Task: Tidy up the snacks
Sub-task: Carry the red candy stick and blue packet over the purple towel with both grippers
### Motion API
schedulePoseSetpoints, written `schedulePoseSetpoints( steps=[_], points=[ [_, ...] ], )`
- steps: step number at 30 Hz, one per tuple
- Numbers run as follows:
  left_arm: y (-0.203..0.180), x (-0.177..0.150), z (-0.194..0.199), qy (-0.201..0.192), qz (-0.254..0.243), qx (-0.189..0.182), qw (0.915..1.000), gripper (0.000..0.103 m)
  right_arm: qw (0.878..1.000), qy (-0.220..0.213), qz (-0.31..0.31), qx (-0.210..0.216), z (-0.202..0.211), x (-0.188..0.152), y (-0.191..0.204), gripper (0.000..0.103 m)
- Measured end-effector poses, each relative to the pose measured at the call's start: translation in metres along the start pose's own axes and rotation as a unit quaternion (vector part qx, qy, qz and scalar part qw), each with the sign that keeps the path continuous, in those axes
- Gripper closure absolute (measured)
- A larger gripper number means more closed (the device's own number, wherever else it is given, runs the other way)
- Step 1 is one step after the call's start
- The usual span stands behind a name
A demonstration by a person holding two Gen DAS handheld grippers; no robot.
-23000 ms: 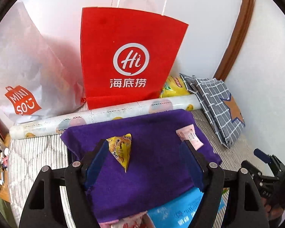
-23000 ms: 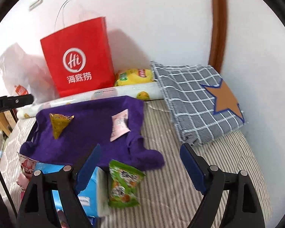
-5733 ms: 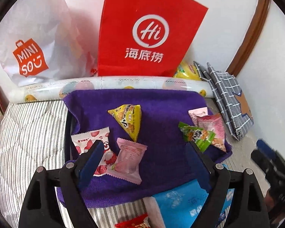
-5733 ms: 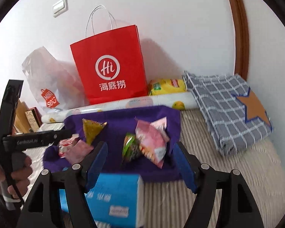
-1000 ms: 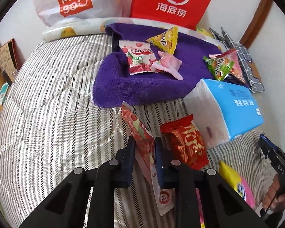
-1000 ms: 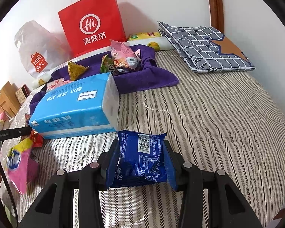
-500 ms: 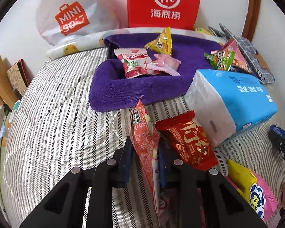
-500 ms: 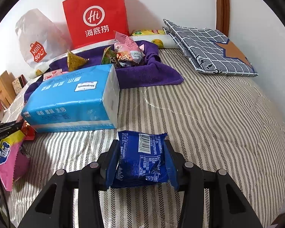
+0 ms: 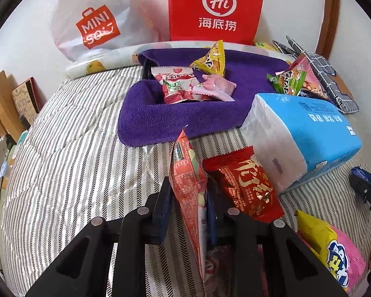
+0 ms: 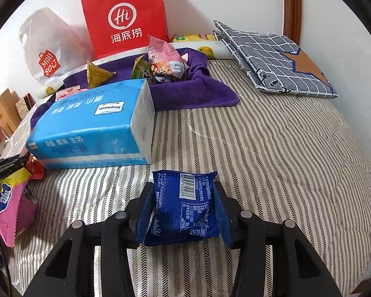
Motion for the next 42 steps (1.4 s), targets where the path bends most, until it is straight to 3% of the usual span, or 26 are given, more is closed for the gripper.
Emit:
schedulePoseSetpoints(
  steps=[5, 9, 12, 19, 27, 34, 42],
  points=[
    [0.0, 0.0, -0.001, -0.001, 0.002, 0.003, 1.0, 0.077, 1.0, -0.003, -0.009, 0.007, 0.001, 0.0, -0.002, 0.059],
    [0.004, -0.001, 0.003, -0.004, 0.018, -0.005, 0.9998, 0.084, 1.0, -0.011, -0.026, 0.015, 0.005, 0.0, -0.008, 0.062],
    [0.009, -0.004, 0.008, 0.002, 0.023, -0.011, 0.9997, 0.084, 0.999, -0.017, -0.027, 0.001, 0.009, 0.001, -0.013, 0.062],
    [0.011, -0.001, 0.038, -0.008, 0.04, -0.051, 0.9979, 0.084, 0.999, -0.029, -0.042, 0.014, 0.027, 0.013, -0.019, 0.062],
    [-0.012, 0.007, 0.071, -0.029, 0.017, -0.082, 0.9961, 0.084, 0.998, -0.058, -0.023, 0.019, 0.049, 0.03, -0.004, 0.062],
    [-0.044, 0.031, 0.081, -0.04, -0.001, -0.123, 0.9916, 0.084, 0.996, -0.085, -0.002, 0.033, 0.062, 0.052, 0.017, 0.062],
    [-0.054, 0.073, 0.073, -0.06, -0.008, -0.126, 0.9902, 0.084, 0.992, -0.116, -0.002, 0.048, 0.063, 0.1, 0.028, 0.062]
  ],
)
Point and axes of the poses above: each gripper's, at about its wrist camera, not at the fingertips, and z roughly against the way its jaws point, y to its left, x to its top, the point moved 7 cm from there along -z, roughly the way its jaws point, and after that the axes turned 5 degrees about -x, right-handed, at the moved point
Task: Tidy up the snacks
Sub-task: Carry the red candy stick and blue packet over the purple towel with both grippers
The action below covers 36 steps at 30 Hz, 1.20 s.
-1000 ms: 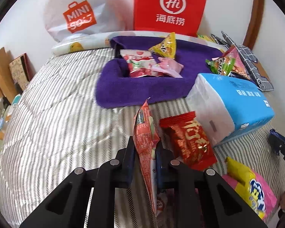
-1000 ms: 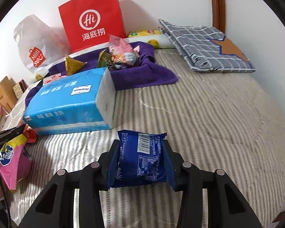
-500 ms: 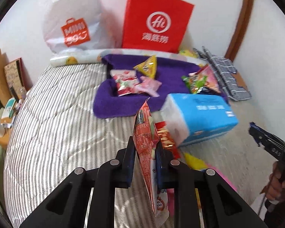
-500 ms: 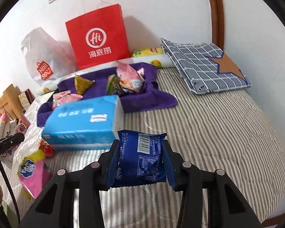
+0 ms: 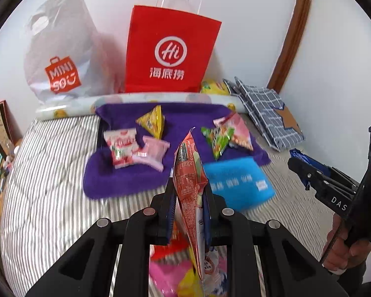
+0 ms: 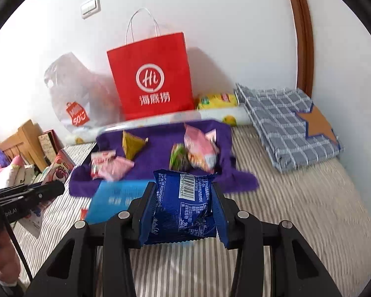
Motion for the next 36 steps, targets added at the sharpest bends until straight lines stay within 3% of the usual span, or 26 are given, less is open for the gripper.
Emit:
schedulePoseSetpoints(
  steps=[9, 17, 22, 26, 31, 36],
  points=[
    [0.03, 0.056, -0.024, -0.023, -0.01, 0.048, 0.9985, 0.084, 0.999, -0.03, 0.015, 0.011, -0.03, 0.052, 0.016, 0.062],
    [0.065, 0.093, -0.047, -0.047, -0.021, 0.092, 0.9944, 0.084, 0.999, -0.028, 0.02, 0.032, -0.069, 0.08, 0.035, 0.062],
    [0.081, 0.088, -0.063, -0.047, -0.012, 0.083, 0.9954, 0.084, 0.998, -0.023, 0.027, 0.047, -0.094, 0.087, 0.049, 0.062],
    [0.096, 0.072, -0.08, -0.021, -0.005, 0.096, 0.9951, 0.084, 0.998, -0.003, 0.027, 0.057, -0.117, 0.074, 0.054, 0.062],
    [0.106, 0.061, -0.092, 0.0, 0.025, 0.076, 0.9968, 0.084, 0.998, 0.026, 0.033, 0.051, -0.138, 0.055, 0.054, 0.062],
    [0.103, 0.054, -0.098, 0.007, 0.02, 0.076, 0.9969, 0.084, 0.998, 0.04, 0.018, 0.039, -0.145, 0.051, 0.047, 0.062]
  ],
)
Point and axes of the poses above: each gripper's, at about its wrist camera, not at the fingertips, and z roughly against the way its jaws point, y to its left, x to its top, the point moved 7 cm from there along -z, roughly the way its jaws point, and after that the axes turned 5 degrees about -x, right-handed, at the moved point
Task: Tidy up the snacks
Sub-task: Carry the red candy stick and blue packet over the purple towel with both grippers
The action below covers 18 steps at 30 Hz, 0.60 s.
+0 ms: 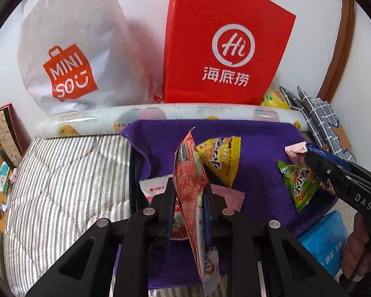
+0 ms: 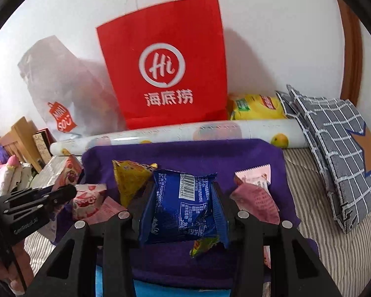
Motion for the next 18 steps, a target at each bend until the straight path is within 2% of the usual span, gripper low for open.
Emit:
schedulePoseSetpoints(
  steps=[6, 10, 18],
  points=[
    [-0.0078, -0.0035, -0.0006, 0.0, -0.008, -0.009, 0.9999, 0.084, 1.0, 0.005, 0.0, -0.005, -0.0017, -0.0011, 0.0004, 0.062],
    [-0.0105, -0.003, -0.0013, -0.003, -0.021, 0.0, 0.9998, 0.084, 1.0, 0.009, 0.007, -0.012, -0.003, -0.002, 0.0029, 0.062],
    [-0.0111, -0.0066, -0.007, 0.01, -0.014, -0.011, 0.9998, 0.083, 1.0, 0.025, -0.003, -0.013, -0.0071, -0.0031, -0.0012, 0.062]
  ],
)
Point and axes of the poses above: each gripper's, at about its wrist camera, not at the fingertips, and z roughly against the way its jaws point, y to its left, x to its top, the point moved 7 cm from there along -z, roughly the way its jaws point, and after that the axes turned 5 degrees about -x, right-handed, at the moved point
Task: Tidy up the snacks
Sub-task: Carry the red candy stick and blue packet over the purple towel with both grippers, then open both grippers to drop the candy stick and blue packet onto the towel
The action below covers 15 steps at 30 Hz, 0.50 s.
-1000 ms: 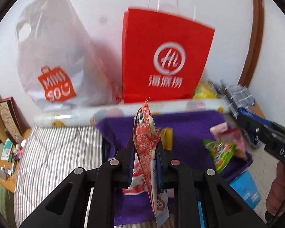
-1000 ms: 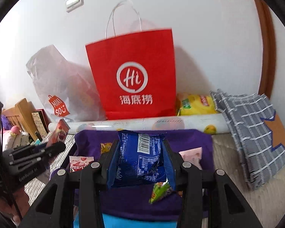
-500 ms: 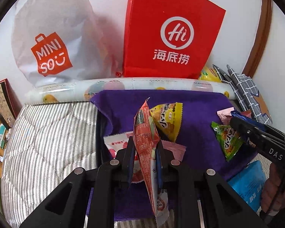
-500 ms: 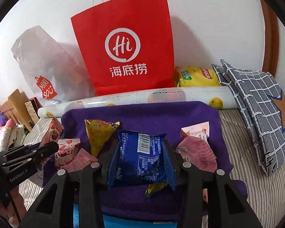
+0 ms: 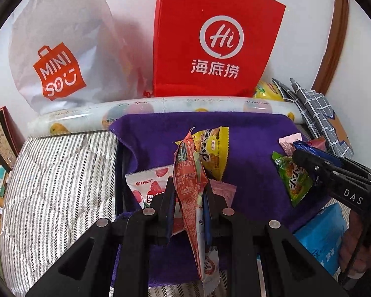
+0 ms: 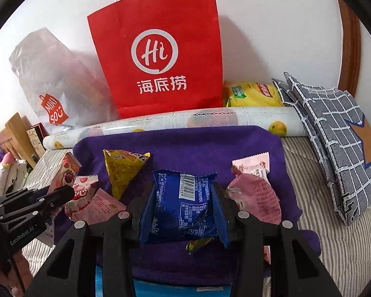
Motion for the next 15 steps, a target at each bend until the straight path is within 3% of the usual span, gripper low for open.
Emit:
schedulePoseSetpoints(
  steps=[15],
  points=[
    [-0.0078, -0.0065, -0.0053, 0.012, -0.006, -0.006, 0.9999, 0.083, 1.0, 0.005, 0.002, 0.006, -0.0012, -0.0018, 0.0005, 0.06]
  ],
)
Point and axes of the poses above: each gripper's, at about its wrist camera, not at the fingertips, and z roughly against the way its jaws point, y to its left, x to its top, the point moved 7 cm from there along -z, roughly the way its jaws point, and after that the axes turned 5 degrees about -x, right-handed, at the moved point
